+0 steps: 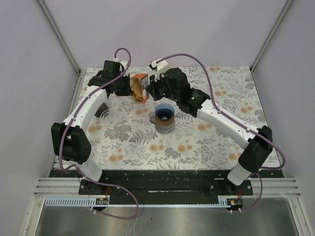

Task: Place the coffee filter in the dripper

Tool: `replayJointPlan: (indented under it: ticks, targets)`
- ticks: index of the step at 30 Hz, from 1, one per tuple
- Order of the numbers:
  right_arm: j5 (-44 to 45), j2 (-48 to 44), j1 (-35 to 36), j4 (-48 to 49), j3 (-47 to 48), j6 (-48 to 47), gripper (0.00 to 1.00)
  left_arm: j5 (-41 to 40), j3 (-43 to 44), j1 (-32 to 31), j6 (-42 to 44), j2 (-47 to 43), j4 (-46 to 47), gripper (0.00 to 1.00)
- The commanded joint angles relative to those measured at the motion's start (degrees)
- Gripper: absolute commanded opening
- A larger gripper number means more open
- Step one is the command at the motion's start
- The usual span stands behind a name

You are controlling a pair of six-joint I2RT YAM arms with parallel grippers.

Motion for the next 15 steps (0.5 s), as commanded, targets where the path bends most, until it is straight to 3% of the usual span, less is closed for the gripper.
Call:
replayJointPlan:
  ticks: [1,2,8,10,15]
  targets:
    - [-0.8,-2.1,-0.6,1.7,-0.6,-0.3,0.0,0.3,1.8,0.7,0.7,-0.6,3.3,0.0]
    - [-2.4,-1.7,-0.6,2.7,-1.1,-0.6,0.0,1.0,1.6,0.7,0.4,-0.8,3.4,0.0]
    - [-6.4,3.1,0.2,5.8,1.6,-2.0,0.31,2.9,1.8,0.7,-0.8,-2.2,3.3,0.0]
    - [-6.6,5.0,1.0,5.6,3.4,-3.3,0.38,3.3,1.9,0.7,-1.0,-2.2,2.9,0.0]
    - [-4.8,10.2,1.6,4.2,8.0,-4.9,0.42,4.8,2.0,0.7,-1.8,-2.0,2.5,0.0]
